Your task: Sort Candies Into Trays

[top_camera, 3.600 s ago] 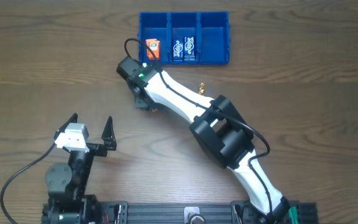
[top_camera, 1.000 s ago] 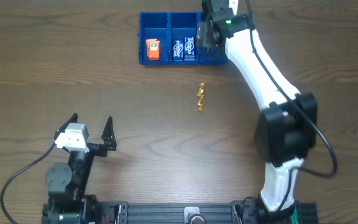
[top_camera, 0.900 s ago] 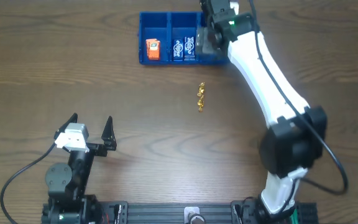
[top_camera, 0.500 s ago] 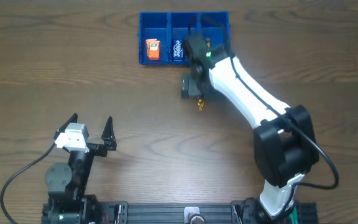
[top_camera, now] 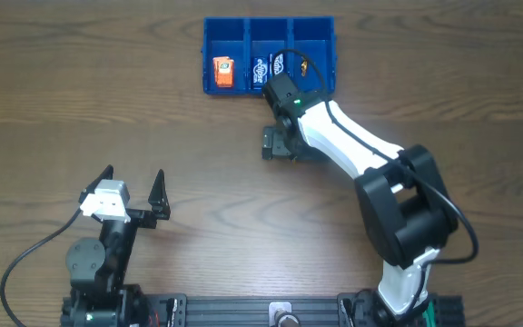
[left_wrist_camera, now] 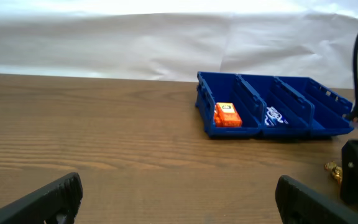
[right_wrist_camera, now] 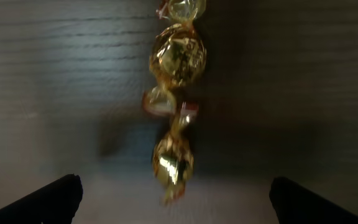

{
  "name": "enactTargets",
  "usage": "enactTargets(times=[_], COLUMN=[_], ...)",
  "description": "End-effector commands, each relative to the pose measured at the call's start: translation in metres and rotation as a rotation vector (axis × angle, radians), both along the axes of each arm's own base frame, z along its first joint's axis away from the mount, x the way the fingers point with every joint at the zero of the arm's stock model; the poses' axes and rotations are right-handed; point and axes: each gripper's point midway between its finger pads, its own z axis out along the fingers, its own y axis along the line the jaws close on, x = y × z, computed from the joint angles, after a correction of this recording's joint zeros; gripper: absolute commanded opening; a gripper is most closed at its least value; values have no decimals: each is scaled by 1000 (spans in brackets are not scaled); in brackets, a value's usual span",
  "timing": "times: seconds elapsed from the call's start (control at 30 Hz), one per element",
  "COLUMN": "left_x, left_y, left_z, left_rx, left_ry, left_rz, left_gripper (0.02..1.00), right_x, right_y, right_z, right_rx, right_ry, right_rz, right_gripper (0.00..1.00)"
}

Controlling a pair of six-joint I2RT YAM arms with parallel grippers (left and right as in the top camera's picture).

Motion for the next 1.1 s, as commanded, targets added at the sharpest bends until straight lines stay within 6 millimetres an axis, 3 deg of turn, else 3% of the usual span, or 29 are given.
enactTargets(times=[0.03, 0.5, 0.9, 1.1], left_x=[-1, -1, -1, -1], left_y=[-2, -2, -2, -1], left_z=[-16, -16, -16, -16], left_rx=[2, 2, 2, 2], left_ry=[46, 46, 46, 46], left_rz=[-12, -12, -12, -12], left_gripper=[998, 998, 998, 998], right_x=[2, 14, 14, 13], right_y=[-2, -2, -4, -4], right_z=[-15, -16, -22, -24], right_rx=[-26, -33, -46, -47], right_ry=[2, -47, -40, -35], right_rz=[-13, -20, -21, -24], right_gripper=[1000, 890, 671, 511])
